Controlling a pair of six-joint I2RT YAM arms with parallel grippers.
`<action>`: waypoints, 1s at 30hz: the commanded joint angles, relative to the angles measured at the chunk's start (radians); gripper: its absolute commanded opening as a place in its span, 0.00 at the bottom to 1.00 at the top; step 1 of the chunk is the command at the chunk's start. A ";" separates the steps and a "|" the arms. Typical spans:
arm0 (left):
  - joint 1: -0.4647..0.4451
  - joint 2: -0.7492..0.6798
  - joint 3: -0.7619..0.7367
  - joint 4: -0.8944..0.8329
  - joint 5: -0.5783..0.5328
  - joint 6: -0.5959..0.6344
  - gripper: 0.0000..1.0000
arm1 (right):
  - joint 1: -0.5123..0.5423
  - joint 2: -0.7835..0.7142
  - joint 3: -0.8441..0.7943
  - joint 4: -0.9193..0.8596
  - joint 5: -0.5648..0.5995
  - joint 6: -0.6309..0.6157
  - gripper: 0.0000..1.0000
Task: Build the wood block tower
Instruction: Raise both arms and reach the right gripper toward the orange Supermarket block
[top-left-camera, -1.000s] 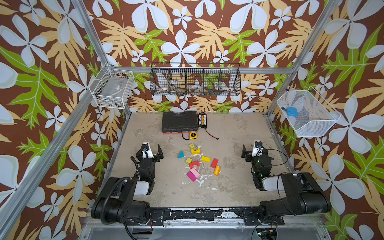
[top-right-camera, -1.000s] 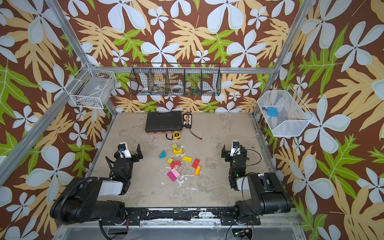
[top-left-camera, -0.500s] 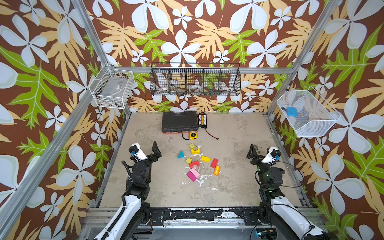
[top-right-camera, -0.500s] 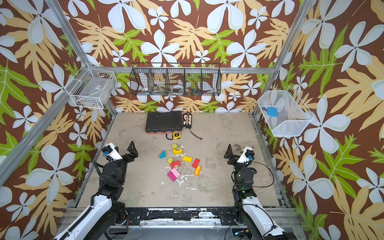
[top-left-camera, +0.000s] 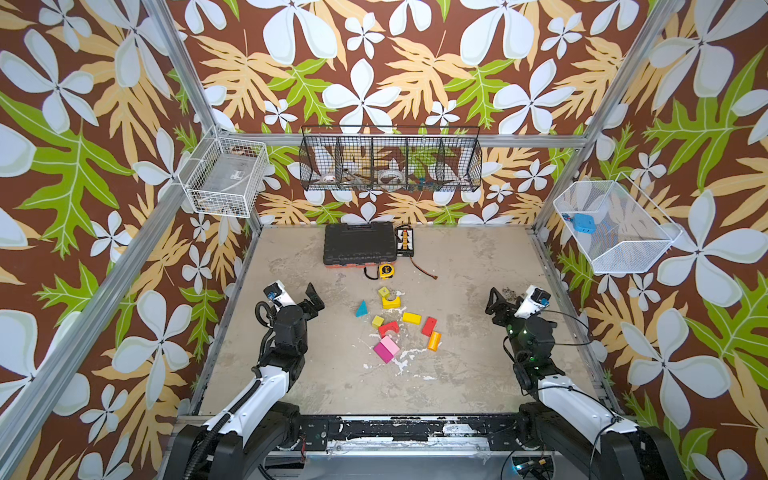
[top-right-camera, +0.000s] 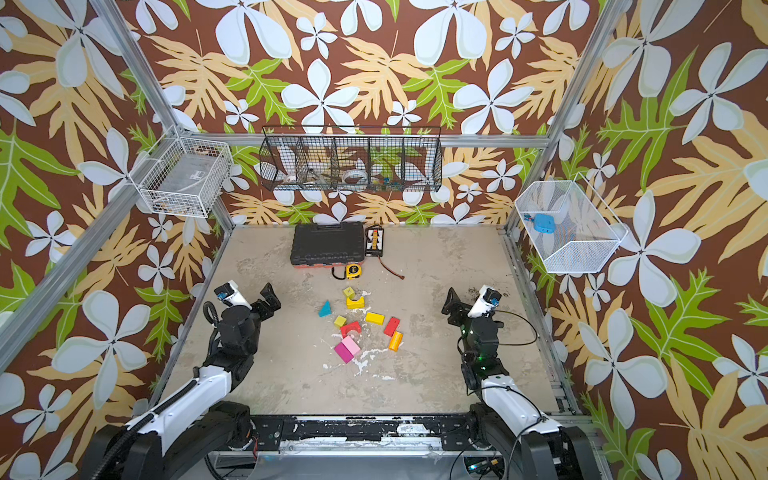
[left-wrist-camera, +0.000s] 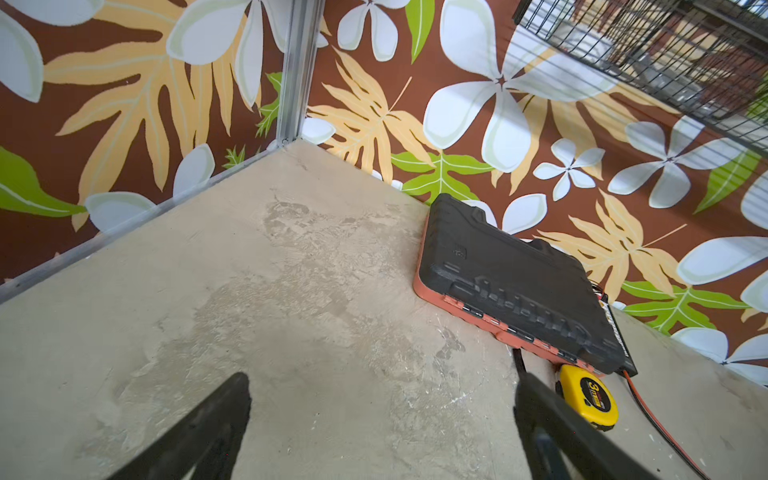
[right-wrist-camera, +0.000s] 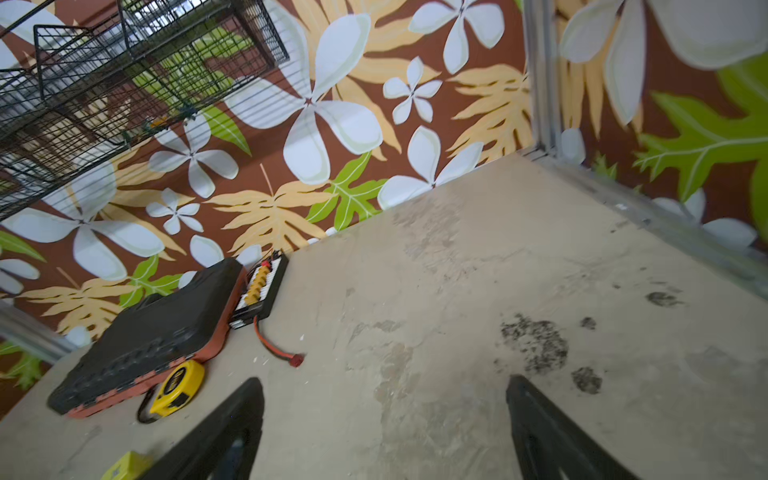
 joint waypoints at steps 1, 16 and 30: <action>0.001 0.019 0.019 -0.033 -0.011 -0.010 1.00 | 0.085 0.022 -0.003 -0.085 -0.079 0.154 0.85; 0.002 0.052 0.046 -0.071 -0.039 -0.028 1.00 | 0.522 0.289 0.296 -0.511 0.031 0.105 0.57; 0.001 0.106 0.085 -0.099 -0.032 -0.028 1.00 | 0.706 0.411 0.351 -0.625 0.169 0.140 0.58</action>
